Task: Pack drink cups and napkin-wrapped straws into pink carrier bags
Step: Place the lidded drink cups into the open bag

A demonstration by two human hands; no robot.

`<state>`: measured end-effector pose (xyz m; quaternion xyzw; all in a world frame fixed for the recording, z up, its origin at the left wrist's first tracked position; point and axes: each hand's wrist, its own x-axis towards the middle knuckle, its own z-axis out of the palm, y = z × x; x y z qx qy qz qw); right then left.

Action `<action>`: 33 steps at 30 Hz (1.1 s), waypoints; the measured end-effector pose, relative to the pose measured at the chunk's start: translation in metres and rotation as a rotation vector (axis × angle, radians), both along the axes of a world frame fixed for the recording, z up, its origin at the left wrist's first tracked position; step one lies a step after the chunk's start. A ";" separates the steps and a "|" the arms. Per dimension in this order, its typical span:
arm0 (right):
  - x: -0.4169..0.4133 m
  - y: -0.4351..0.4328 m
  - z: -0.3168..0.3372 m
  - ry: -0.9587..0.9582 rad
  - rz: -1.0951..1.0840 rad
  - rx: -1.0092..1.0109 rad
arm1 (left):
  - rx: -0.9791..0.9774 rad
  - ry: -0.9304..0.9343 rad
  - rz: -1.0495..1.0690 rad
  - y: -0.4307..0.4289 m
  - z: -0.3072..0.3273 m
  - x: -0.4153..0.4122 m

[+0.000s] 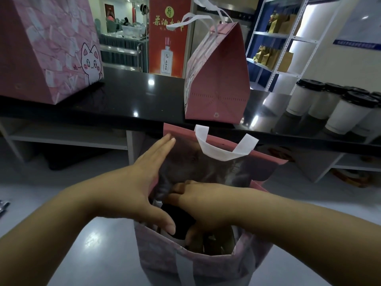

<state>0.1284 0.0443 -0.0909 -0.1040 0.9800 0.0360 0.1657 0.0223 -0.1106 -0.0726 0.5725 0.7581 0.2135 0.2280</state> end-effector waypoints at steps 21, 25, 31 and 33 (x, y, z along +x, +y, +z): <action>0.022 0.004 0.024 0.051 -0.051 -0.115 | 0.437 -0.051 0.160 -0.004 -0.010 0.000; 0.047 0.017 0.060 0.218 -0.026 -0.182 | 0.541 0.077 0.278 0.001 -0.003 0.003; 0.086 0.060 0.095 0.534 -0.009 -0.386 | 0.685 0.210 0.342 0.020 0.028 0.025; 0.100 0.081 0.104 0.610 -0.004 -0.436 | 0.733 0.189 0.337 0.038 0.042 0.037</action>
